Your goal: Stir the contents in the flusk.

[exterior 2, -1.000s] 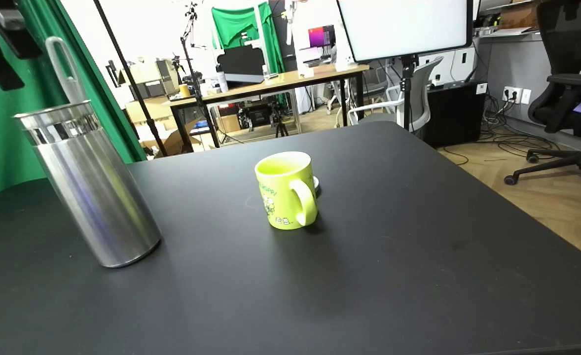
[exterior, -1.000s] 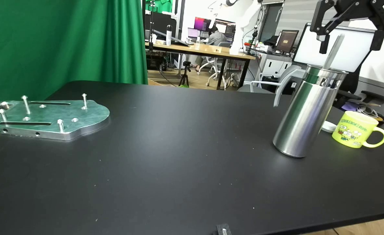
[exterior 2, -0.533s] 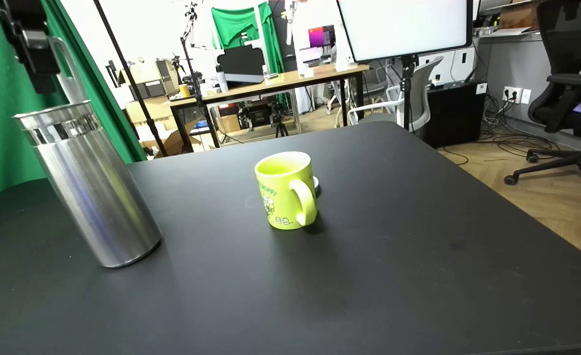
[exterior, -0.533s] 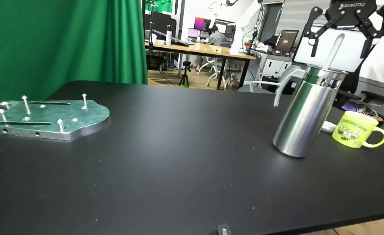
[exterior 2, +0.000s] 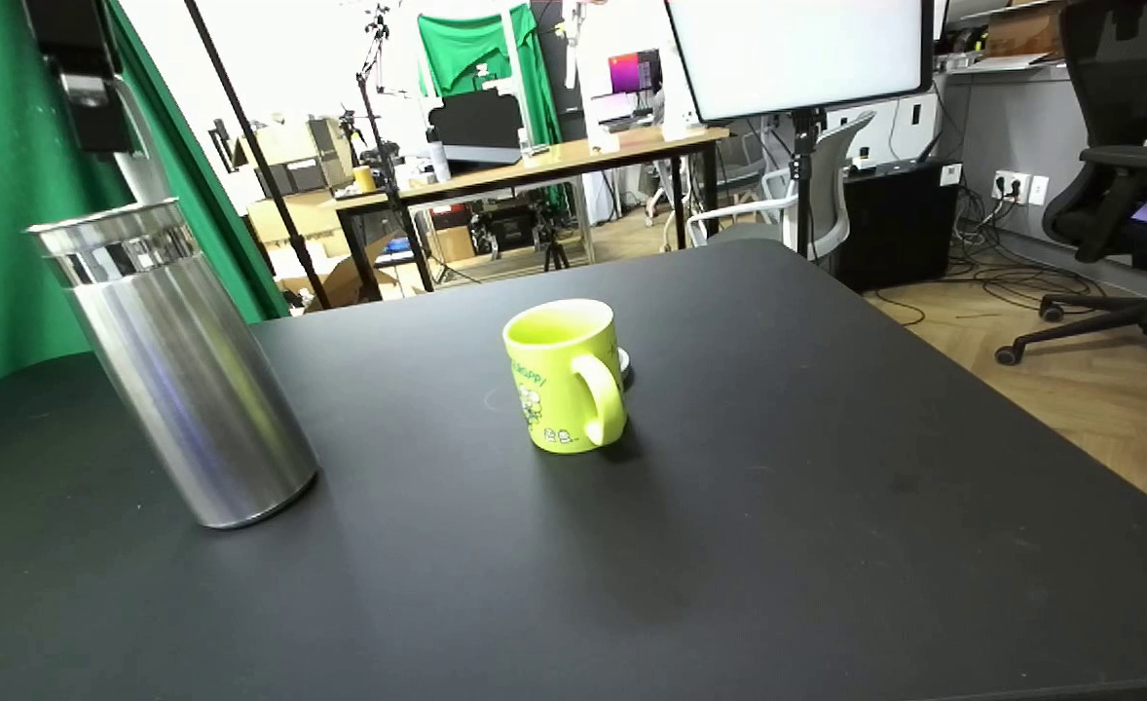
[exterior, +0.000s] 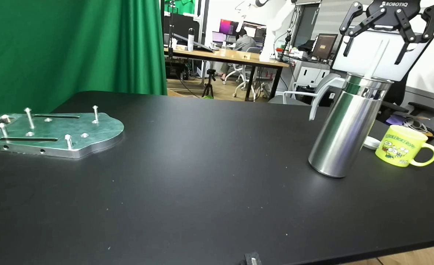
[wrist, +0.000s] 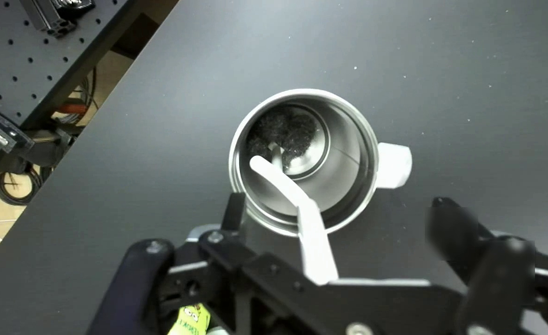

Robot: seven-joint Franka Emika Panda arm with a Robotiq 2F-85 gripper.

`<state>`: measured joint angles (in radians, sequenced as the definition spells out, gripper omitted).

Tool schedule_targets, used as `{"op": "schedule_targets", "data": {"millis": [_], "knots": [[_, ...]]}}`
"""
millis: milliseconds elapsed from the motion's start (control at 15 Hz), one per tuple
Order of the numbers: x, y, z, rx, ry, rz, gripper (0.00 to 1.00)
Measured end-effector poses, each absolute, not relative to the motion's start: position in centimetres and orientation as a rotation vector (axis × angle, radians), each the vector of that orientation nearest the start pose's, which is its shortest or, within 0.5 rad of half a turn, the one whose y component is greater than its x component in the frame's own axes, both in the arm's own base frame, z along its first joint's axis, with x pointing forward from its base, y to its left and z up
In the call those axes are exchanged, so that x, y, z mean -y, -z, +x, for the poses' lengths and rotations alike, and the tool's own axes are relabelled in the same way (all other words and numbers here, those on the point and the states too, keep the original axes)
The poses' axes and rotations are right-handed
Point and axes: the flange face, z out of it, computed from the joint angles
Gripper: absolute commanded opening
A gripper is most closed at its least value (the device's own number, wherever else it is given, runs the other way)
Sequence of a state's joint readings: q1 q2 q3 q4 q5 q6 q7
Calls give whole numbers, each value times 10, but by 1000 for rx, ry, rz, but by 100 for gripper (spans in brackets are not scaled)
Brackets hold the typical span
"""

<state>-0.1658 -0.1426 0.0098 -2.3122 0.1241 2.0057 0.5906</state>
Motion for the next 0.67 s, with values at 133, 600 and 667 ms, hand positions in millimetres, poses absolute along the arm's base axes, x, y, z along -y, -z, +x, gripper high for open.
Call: {"op": "schedule_targets", "data": {"millis": [133, 600, 667], "knots": [[70, -397, 468, -1215, -254, -2802, 75], [60, -400, 472, -1174, -239, -2831, 31], [57, -401, 473, -1161, -226, -2838, 25]]}}
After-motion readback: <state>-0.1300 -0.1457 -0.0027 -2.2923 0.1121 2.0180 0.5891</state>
